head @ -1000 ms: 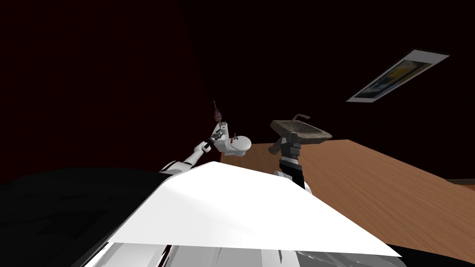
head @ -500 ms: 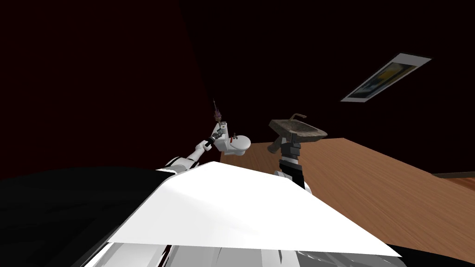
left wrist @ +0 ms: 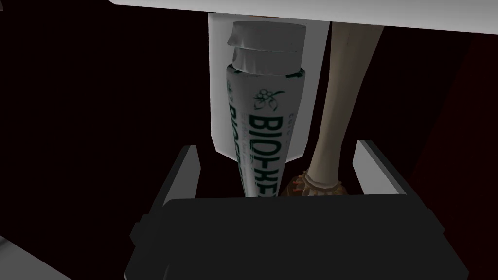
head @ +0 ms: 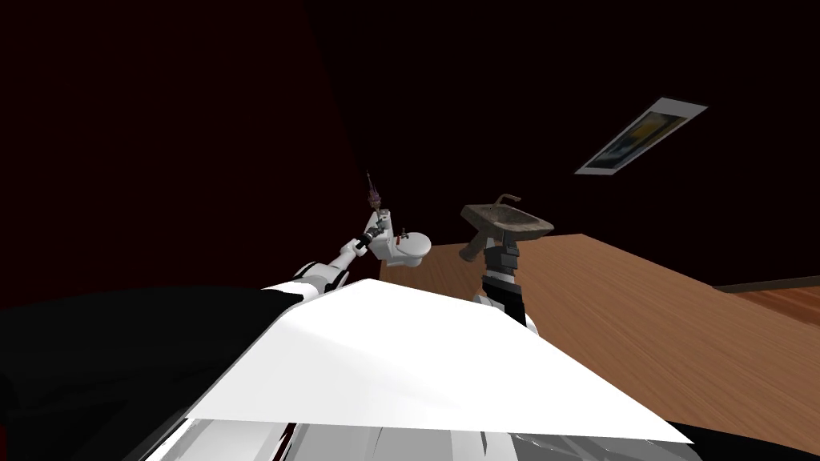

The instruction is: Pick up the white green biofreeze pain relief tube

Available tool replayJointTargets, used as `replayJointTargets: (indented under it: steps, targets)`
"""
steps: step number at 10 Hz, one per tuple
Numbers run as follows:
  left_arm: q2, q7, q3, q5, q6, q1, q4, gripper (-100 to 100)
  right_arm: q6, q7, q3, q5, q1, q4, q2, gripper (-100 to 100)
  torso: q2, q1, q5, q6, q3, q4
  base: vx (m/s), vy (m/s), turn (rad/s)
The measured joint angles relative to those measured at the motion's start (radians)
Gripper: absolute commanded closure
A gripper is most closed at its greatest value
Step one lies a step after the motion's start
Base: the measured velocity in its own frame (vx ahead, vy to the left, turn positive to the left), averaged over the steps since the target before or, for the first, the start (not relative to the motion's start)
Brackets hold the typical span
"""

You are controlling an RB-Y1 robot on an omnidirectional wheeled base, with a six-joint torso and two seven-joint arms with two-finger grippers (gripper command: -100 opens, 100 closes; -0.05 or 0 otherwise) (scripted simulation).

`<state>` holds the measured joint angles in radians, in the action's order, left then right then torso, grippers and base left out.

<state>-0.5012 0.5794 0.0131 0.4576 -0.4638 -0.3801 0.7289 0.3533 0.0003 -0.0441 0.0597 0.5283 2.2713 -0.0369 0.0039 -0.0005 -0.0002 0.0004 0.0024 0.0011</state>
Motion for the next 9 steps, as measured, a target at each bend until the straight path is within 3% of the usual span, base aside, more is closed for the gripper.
replayJointTargets:
  steps: [2, 3, 7, 8, 9]
  targets:
    - [0.002, 0.004, 0.001, -0.003, -0.001, -0.057, -0.062, -100, 0.0, 0.0, 0.0, 0.0, 0.0, 0.0, 0.0, 0, -0.001, 0.0, 0.0, -0.001, 0.0, 0.0, -0.038, -0.006, 0.01]
    - [0.002, 0.006, 0.002, -0.003, -0.004, -0.059, -0.068, 100, 0.0, 0.0, 0.0, 0.0, 0.0, 0.0, 0.0, 0, -0.003, 0.0, 0.0, -0.001, -0.001, 0.0, 0.0, 0.0, 0.0]
    - [0.002, 0.006, 0.002, -0.003, -0.004, -0.059, -0.067, 100, 0.0, 0.0, 0.0, 0.0, 0.0, 0.0, 0.0, 0, -0.005, 0.002, 0.001, -0.001, -0.003, -0.001, 0.0, 0.0, 0.0]
    - [0.003, 0.006, 0.002, -0.003, -0.004, -0.059, -0.067, 0, 0.0, 0.0, 0.0, 0.0, 0.0, 0.0, 0.0, 0, -0.005, 0.002, 0.001, -0.001, -0.003, -0.001, 0.0, 0.0, 0.0]
    - [0.003, 0.006, 0.002, -0.003, -0.004, -0.059, -0.067, 100, 0.0, 0.0, 0.0, 0.0, 0.0, 0.0, 0.0, 0, -0.005, 0.002, 0.0, -0.001, -0.003, -0.001, 0.107, 0.002, 0.108]
